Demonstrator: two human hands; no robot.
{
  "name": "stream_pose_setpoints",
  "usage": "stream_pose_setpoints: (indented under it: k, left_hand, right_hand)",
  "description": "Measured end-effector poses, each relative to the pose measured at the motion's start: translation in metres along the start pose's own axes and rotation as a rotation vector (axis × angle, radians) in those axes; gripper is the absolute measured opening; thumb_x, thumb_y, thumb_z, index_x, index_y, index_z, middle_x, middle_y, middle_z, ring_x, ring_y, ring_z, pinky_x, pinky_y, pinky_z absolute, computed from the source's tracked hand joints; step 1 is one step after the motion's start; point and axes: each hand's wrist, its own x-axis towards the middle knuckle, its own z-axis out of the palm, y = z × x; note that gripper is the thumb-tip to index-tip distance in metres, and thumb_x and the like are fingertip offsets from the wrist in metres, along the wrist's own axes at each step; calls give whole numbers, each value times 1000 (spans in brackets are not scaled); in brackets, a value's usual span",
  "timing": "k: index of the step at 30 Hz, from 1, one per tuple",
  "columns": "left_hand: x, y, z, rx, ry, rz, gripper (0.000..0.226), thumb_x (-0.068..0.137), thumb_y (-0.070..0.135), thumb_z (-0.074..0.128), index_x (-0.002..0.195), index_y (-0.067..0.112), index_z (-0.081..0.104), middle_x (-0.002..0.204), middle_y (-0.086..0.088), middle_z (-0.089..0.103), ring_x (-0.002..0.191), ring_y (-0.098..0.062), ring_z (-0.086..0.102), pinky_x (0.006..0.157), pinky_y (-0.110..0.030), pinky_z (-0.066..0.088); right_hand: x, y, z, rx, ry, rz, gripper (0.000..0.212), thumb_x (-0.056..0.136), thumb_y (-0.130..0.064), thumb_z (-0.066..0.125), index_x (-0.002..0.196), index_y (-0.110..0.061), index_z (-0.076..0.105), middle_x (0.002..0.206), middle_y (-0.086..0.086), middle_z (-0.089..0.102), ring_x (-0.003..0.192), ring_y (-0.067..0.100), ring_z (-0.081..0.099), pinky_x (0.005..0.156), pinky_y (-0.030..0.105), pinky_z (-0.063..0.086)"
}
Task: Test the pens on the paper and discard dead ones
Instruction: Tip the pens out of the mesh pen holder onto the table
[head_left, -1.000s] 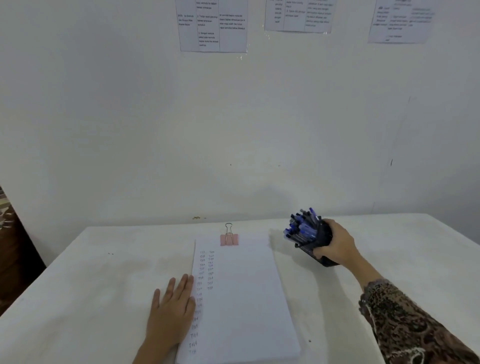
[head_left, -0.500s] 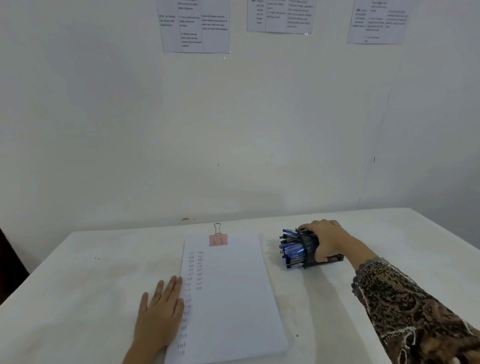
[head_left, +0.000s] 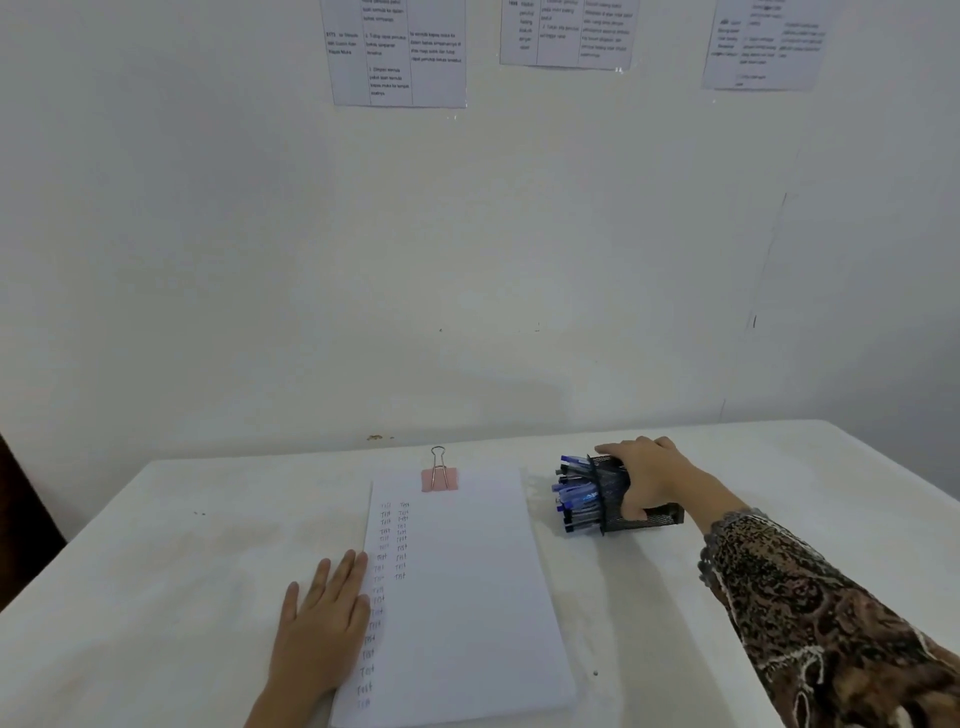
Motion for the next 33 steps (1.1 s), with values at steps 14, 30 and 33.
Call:
stream_pose_setpoints:
  k: [14,30,33]
  left_hand:
    - [0,5,-5,-29,-19,-41,97,53,49,-24,145,19,-11,154,16,-9,143,-6,-6,115,-36,-5]
    - [-4,9,-10,10,-20,-40,99,51,48,-26,145,23,-13,154,16,-10,143,-6,-5,115,-37,-3]
    - [-4,10,-11,18,-31,-31,92,56,50,-24,145,26,-14,153,17,-12,143,-6,-6,115,-36,-3]
  right_hand:
    - [31,-6,-28,-99,17,-68,87,50,-13,71,132,-32,46,123,-3,57,111,19,50,87,27,29]
    - [15,22,-22,-137,-88,12,90,57,-9,73,135,-30,34,127,-2,51,114,21,48,94,32,32]
    - [9,31,-18,-201,-77,36,88,59,-9,72,135,-31,33,129,-1,49,118,21,45,105,34,28]
